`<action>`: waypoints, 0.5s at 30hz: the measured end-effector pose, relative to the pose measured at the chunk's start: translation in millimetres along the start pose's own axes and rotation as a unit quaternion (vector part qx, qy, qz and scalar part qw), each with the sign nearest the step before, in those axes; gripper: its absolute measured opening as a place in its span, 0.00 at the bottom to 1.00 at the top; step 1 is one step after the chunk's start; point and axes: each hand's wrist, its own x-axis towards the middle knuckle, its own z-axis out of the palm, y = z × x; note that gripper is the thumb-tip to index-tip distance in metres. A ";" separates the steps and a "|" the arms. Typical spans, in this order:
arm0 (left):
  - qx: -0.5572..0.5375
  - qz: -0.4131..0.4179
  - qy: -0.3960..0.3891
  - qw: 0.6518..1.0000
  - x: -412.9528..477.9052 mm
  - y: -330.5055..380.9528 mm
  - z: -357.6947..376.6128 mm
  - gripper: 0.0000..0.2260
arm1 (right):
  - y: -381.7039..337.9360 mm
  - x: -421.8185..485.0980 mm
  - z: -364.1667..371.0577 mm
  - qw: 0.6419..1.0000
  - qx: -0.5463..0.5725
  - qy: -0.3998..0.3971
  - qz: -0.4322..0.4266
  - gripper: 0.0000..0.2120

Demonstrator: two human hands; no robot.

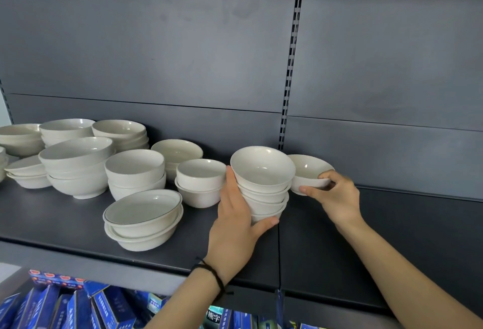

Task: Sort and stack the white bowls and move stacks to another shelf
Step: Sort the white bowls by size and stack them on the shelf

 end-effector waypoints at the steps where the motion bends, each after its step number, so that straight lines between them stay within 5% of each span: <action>1: 0.010 -0.001 -0.003 1.000 3.1 1.8 2.4 0.52 | 0.0 0.8 -1.9 1.000 0.001 0.009 0.005 0.15; 15: 0.072 -0.065 -0.045 0.994 47.5 -4.1 28.1 0.47 | -6.2 1.5 -8.8 0.997 0.002 0.078 0.020 0.19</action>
